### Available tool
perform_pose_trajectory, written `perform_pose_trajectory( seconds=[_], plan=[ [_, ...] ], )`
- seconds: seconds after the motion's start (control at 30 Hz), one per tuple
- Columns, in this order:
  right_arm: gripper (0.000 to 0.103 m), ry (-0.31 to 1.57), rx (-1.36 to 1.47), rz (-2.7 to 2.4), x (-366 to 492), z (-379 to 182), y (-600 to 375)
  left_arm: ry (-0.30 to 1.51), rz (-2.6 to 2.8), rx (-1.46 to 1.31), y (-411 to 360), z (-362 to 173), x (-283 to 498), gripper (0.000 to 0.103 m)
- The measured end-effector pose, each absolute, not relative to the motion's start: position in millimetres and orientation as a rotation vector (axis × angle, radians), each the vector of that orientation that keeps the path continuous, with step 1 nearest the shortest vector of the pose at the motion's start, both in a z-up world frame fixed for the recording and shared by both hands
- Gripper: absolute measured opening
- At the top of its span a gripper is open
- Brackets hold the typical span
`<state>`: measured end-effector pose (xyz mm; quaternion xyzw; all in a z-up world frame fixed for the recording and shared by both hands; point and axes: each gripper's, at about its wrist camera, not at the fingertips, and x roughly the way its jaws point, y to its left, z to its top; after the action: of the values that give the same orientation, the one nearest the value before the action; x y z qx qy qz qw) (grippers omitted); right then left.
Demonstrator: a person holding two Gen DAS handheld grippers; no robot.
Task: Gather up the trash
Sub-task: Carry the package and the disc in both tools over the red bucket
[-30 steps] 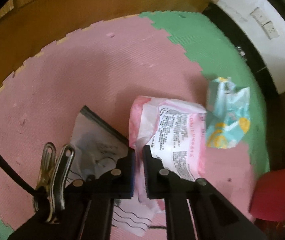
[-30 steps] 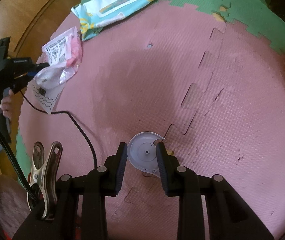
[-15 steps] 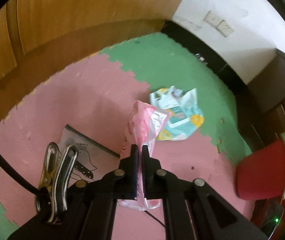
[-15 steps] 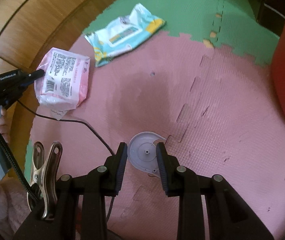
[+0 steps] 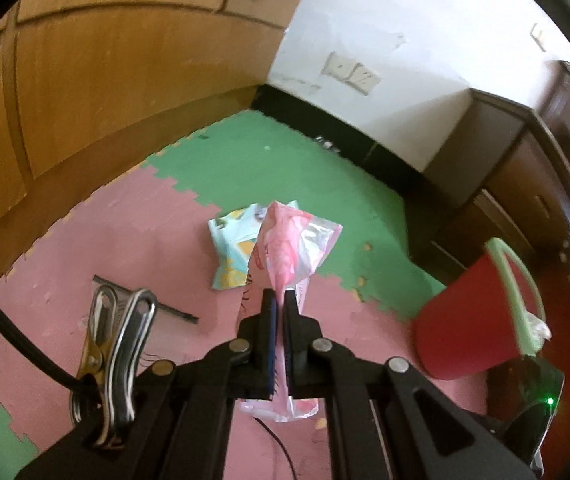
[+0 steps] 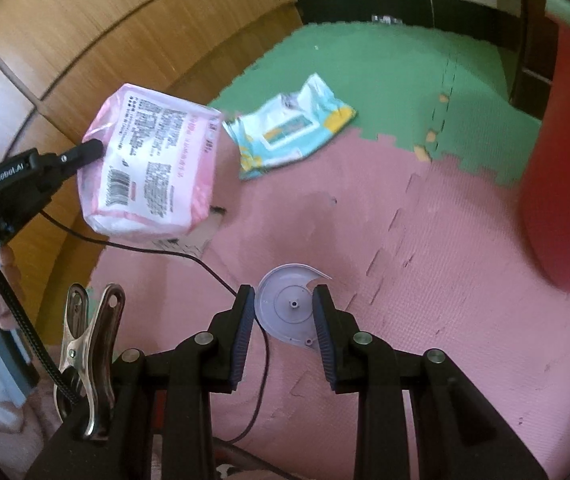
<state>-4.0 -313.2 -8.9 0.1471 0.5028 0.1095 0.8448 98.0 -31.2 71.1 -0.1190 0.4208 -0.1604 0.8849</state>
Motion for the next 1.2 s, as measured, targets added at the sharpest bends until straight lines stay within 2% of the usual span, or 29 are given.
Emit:
perform_pose_trajectory(
  seconds=[0.4, 1.2],
  plan=[
    [0.031, 0.925, 0.344, 0.206, -33, 52, -346, 0.765, -0.474, -0.188, -97, 140, 57, 0.003],
    [0.031, 0.731, 0.320, 0.053, -99, 139, -457, 0.648, -0.747, -0.028, -282, 214, 23, 0.003]
  ],
)
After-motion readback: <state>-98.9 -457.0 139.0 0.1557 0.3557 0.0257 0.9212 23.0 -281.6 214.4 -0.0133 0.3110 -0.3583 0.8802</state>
